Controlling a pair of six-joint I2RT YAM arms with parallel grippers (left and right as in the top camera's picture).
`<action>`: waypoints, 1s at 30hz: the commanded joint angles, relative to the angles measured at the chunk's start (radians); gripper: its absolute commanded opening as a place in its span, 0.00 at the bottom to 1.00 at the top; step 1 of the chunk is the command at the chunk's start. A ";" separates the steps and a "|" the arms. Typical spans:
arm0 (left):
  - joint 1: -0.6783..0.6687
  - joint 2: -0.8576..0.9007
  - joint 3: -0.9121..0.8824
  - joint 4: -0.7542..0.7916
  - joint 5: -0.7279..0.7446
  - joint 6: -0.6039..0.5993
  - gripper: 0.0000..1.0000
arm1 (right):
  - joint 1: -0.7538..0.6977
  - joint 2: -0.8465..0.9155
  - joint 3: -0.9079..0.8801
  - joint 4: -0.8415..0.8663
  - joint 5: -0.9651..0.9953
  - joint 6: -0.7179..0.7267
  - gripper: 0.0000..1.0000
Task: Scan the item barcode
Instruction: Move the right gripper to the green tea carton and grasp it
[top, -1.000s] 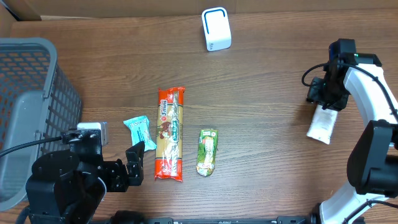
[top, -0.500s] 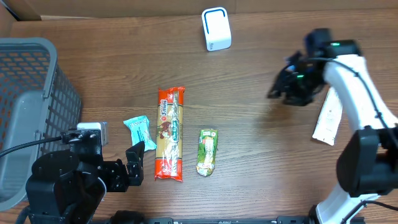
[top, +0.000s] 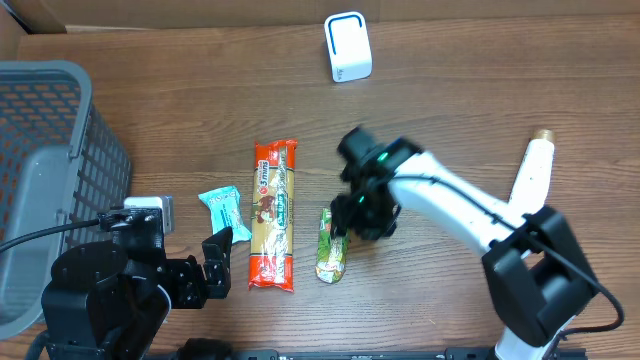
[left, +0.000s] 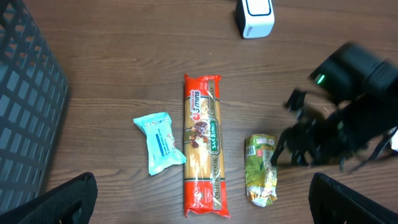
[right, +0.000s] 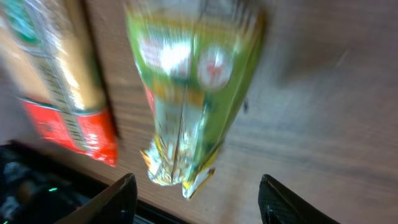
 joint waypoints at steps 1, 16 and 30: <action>0.004 -0.002 0.006 0.002 -0.006 0.019 1.00 | 0.096 -0.019 -0.024 0.017 0.149 0.206 0.63; 0.004 -0.002 0.006 0.001 -0.006 0.019 1.00 | 0.185 -0.019 -0.063 0.126 0.315 0.336 0.14; 0.004 -0.002 0.006 0.001 -0.006 0.019 1.00 | -0.103 -0.020 0.017 0.158 0.278 -0.348 0.04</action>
